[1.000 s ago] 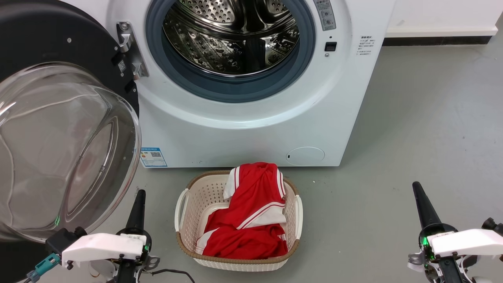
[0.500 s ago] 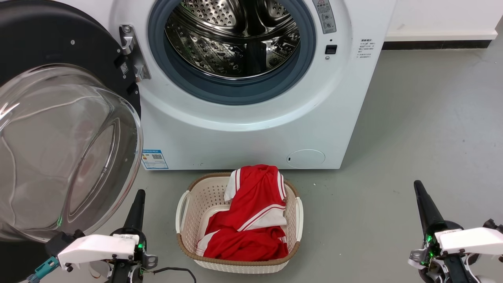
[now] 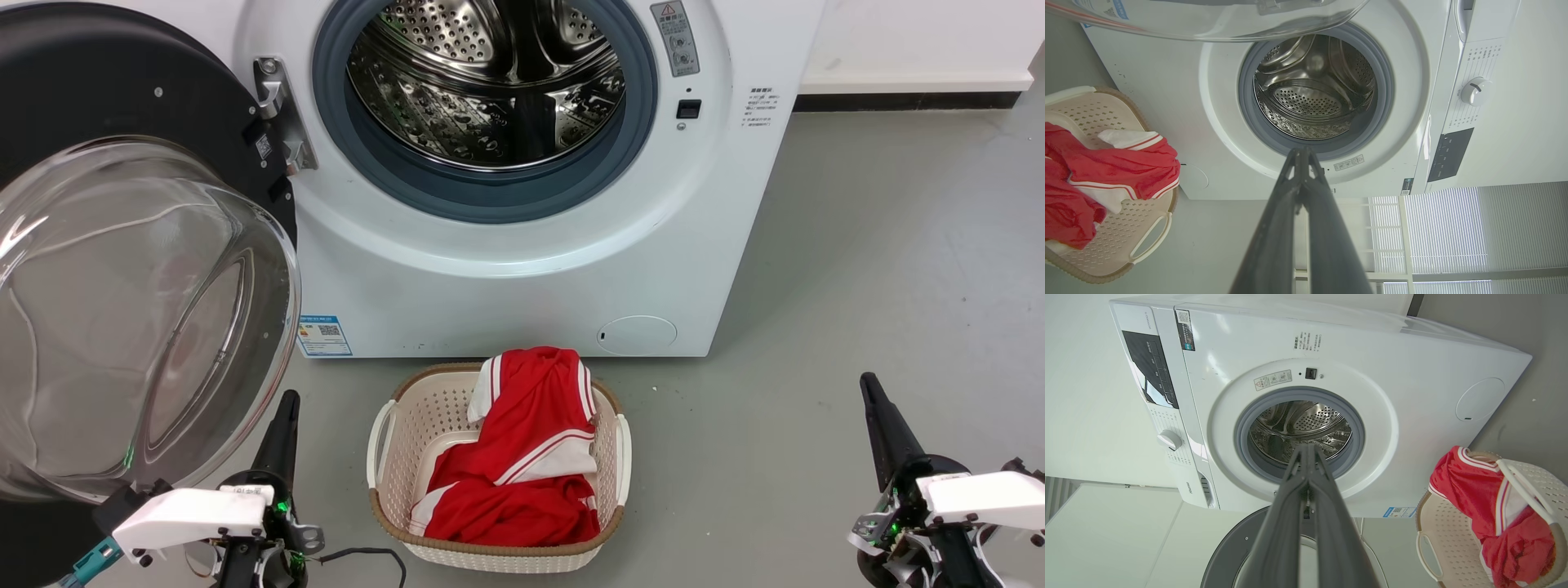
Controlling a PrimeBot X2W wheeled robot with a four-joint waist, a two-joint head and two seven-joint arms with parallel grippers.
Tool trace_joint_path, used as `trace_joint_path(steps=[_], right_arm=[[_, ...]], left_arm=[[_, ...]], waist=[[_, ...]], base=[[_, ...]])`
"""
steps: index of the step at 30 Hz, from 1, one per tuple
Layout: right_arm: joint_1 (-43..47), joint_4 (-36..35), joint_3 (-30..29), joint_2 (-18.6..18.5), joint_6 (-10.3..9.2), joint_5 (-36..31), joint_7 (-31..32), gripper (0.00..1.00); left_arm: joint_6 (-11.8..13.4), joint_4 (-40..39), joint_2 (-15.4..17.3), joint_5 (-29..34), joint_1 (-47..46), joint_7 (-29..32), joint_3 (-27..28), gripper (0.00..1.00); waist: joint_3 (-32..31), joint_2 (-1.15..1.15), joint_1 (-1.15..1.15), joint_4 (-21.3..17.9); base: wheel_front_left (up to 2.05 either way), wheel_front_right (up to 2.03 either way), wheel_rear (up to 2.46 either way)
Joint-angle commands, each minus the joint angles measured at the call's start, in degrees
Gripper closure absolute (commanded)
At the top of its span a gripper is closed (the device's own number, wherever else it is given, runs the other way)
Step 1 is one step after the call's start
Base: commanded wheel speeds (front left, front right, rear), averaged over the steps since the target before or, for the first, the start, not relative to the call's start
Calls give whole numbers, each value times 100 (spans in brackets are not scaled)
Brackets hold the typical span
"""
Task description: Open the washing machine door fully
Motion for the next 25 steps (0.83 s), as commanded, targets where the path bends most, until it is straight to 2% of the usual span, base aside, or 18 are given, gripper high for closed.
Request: trace_joint_path(steps=[1, 18, 25], right_arm=[[-102, 9, -26, 8, -1, 116, 23, 100], [-153, 110, -98, 33, -2, 758, 186, 100], [-156, 110, -116, 47, -2, 717, 205, 100]], left_arm=[[-34, 11, -2, -107, -81, 33, 18, 100], [-120, 77, -3, -749, -96, 198, 99, 100], [-117, 74, -3, -740, -92, 198, 96, 100]], waist=[[-6, 0, 0, 2], [-75, 0, 0, 22], [-78, 0, 0, 23]], base=[[0, 0, 0], [0, 0, 0], [0, 0, 0]])
